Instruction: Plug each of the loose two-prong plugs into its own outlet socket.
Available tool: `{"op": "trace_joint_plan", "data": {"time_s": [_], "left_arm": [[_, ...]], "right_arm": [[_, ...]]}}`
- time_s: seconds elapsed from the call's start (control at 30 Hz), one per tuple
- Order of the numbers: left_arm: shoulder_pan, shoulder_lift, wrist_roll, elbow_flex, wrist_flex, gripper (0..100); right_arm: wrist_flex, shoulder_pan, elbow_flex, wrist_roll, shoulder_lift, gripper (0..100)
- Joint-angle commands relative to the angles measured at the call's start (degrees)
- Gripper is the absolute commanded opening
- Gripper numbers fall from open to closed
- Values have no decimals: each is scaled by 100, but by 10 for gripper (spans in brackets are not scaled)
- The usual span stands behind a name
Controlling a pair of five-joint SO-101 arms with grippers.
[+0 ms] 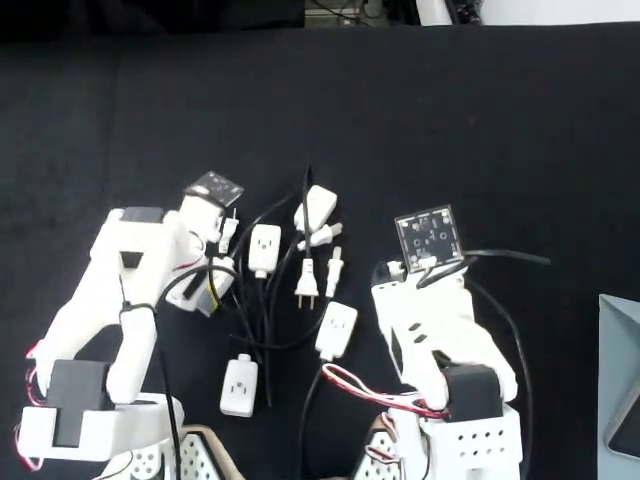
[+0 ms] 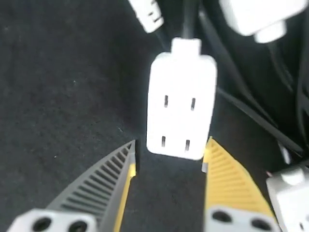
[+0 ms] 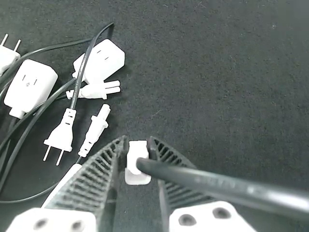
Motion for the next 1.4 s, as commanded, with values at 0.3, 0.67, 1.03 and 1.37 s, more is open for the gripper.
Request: {"op": "trace_joint_plan", "data": {"time_s": [0.3, 0.67, 1.03, 1.37], "left_arm": [[-444, -255, -105, -242, -53, 227], [-708, -1354, -62, -1464, 1925, 223], [-2185, -4202, 888, -532, 1714, 223], [-3090, -6163, 1336, 752, 1662, 223]], "right_arm": [[18, -123, -57, 35, -48, 14], [9, -123, -242, 9, -22, 14], [-26, -1081, -1156, 9, 602, 13], [-1635, -2884, -1516, -360, 2360, 13]]}}
